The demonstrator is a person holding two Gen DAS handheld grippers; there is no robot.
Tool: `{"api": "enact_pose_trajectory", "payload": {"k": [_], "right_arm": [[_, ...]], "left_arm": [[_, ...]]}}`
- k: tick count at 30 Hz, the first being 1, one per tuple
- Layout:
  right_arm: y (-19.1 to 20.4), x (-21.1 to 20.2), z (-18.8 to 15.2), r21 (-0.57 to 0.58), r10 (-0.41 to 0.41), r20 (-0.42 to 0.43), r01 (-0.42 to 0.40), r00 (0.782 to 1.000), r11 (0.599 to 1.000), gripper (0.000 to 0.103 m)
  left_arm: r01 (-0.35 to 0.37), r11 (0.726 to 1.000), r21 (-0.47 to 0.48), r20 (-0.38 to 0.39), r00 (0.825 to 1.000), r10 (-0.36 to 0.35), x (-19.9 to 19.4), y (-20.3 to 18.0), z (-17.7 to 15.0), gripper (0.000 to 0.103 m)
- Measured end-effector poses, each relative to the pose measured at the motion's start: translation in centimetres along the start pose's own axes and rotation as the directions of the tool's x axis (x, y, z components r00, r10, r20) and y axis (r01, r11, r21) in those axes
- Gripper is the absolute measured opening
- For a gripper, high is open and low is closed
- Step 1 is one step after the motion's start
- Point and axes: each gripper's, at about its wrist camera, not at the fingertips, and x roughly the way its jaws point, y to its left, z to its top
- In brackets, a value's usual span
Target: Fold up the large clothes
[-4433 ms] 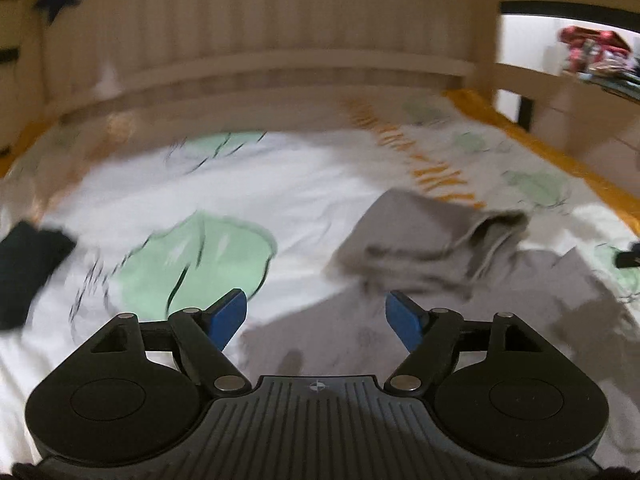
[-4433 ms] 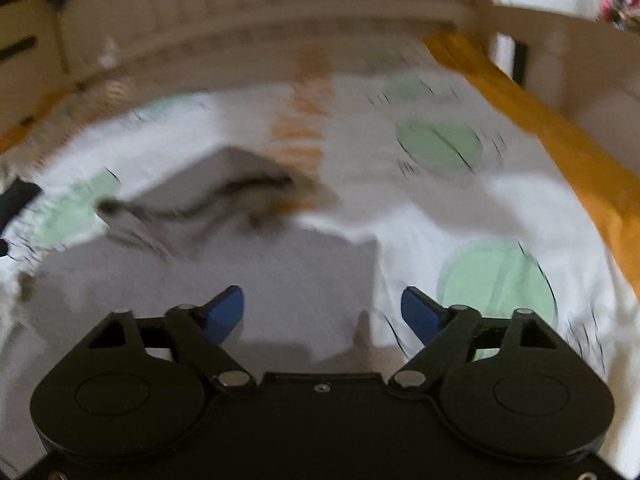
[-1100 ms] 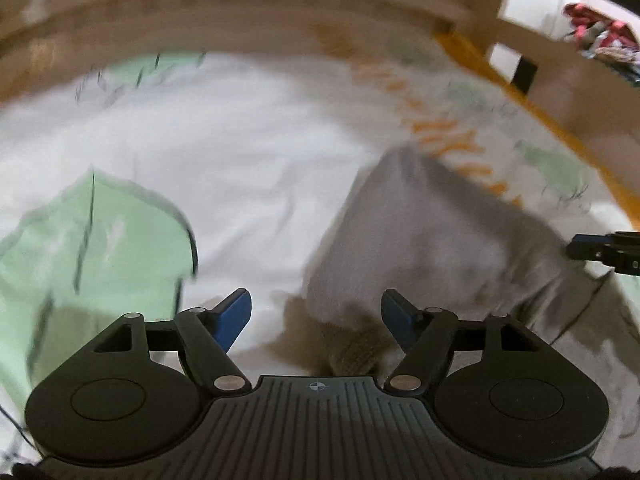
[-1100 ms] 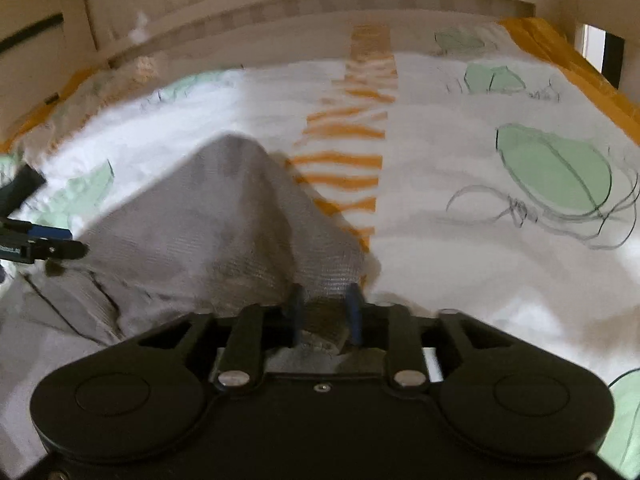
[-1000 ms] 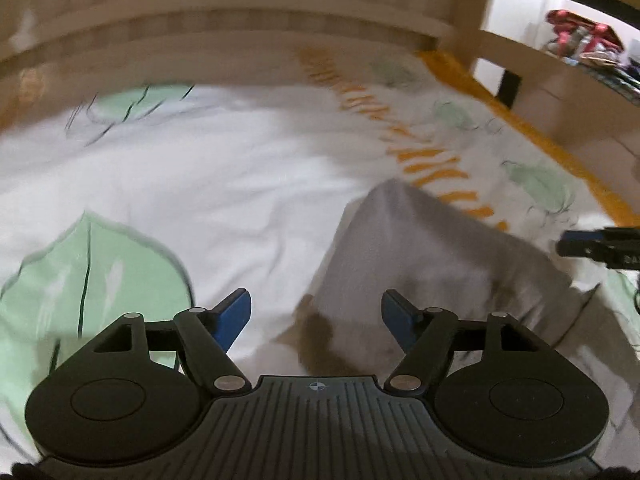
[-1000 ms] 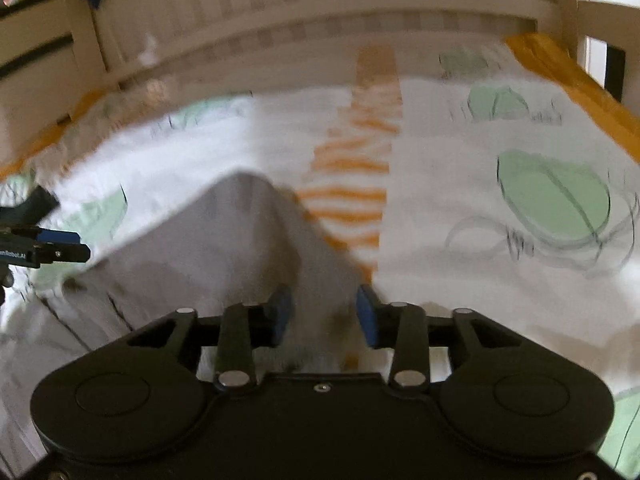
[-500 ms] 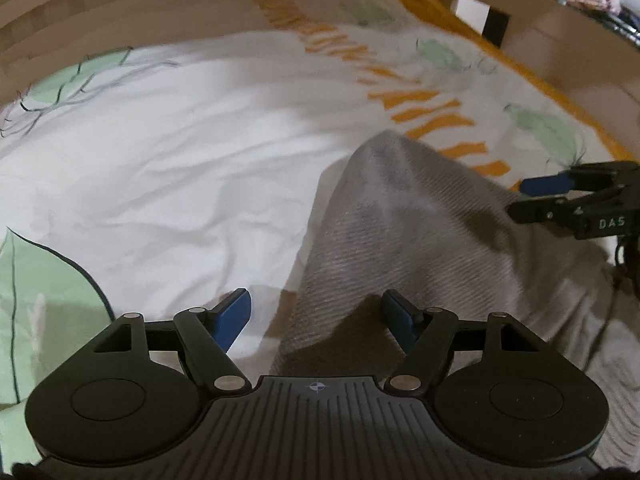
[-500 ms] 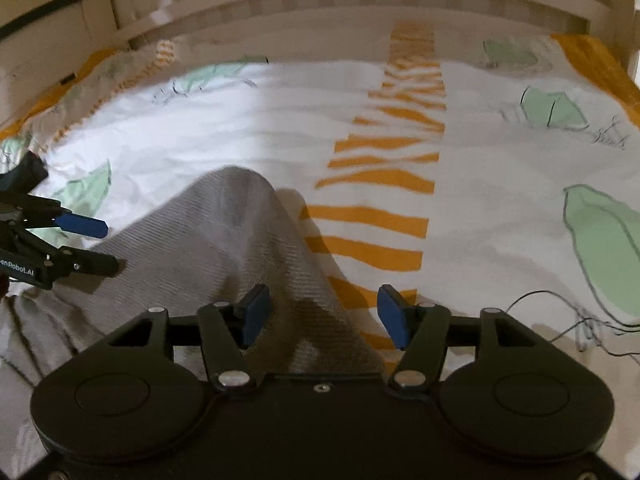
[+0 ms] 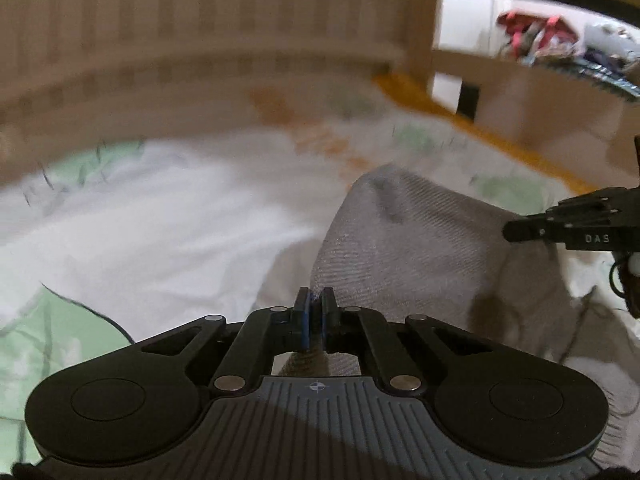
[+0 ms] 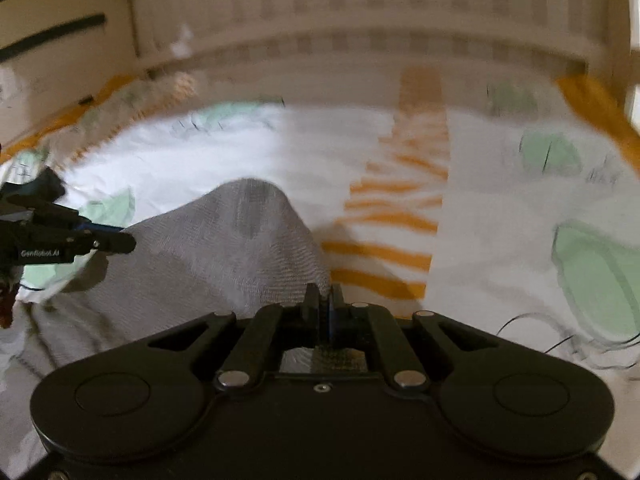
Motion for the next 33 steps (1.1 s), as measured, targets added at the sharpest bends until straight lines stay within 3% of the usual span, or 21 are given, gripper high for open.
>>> {"api": "enact_pose_trajectory", "payload": {"k": [4, 7, 10, 15, 19, 22, 24, 25, 26, 27, 29, 33], "right_arm": [[2.1, -5.4, -1.0, -0.09, 0.011, 0.093, -0.002, 0.996, 0.996, 0.01], [3.7, -9.2, -2.7, -0.164, 0.03, 0.134, -0.007, 0.991, 0.986, 0.01], [5.3, -12.3, -5.1, -0.21, 0.057, 0.119, -0.031, 0.991, 0.977, 0.01], [8.2, -14.9, -9.3, -0.326, 0.077, 0.011, -0.07, 0.997, 0.943, 0.01], [9.3, -15.9, -11.1, -0.281, 0.085, -0.071, -0.102, 0.994, 0.954, 0.011], [9.6, -16.4, -11.0, -0.249, 0.091, -0.085, -0.109, 0.992, 0.962, 0.018], [9.6, -16.9, -10.7, -0.217, 0.094, -0.088, -0.112, 0.992, 0.97, 0.021], [9.5, -17.4, -10.6, -0.192, 0.095, -0.076, -0.108, 0.993, 0.975, 0.023], [9.5, -17.5, -10.2, -0.168, 0.101, -0.061, -0.11, 0.993, 0.98, 0.033], [9.5, -17.6, -9.7, -0.144, 0.106, -0.046, -0.112, 0.993, 0.983, 0.047], [9.4, -17.3, -8.5, -0.106, 0.124, -0.037, -0.127, 0.992, 0.986, 0.059], [10.5, -14.9, -6.2, -0.131, 0.126, -0.05, -0.131, 0.991, 0.983, 0.064]], "left_arm": [[0.008, 0.994, 0.106, 0.124, 0.992, -0.021, -5.6, -1.9, -1.7, 0.005], [0.045, 0.98, 0.196, 0.18, 0.98, -0.081, -9.8, -3.4, -4.0, 0.005], [0.106, 0.957, 0.268, 0.144, 0.978, -0.149, -13.2, -4.8, -6.7, 0.005], [0.187, 0.896, 0.404, -0.016, 0.98, -0.197, -15.8, -7.7, -11.3, 0.005], [0.239, 0.914, 0.328, -0.099, 0.971, -0.218, -16.7, -7.9, -12.8, 0.008], [0.253, 0.932, 0.259, -0.145, 0.964, -0.222, -17.3, -8.5, -12.7, 0.008], [0.227, 0.955, 0.191, -0.153, 0.968, -0.199, -17.3, -8.4, -12.1, 0.013], [0.219, 0.965, 0.141, -0.157, 0.968, -0.197, -17.6, -8.2, -12.2, 0.021], [0.218, 0.971, 0.099, -0.155, 0.967, -0.202, -17.6, -8.3, -11.9, 0.029], [0.224, 0.972, 0.075, -0.144, 0.967, -0.212, -17.7, -8.2, -11.9, 0.031], [0.243, 0.968, 0.068, -0.108, 0.966, -0.235, -17.7, -9.2, -11.6, 0.033], [0.285, 0.953, 0.105, -0.097, 0.956, -0.275, -17.3, -11.1, -11.6, 0.036]]}}
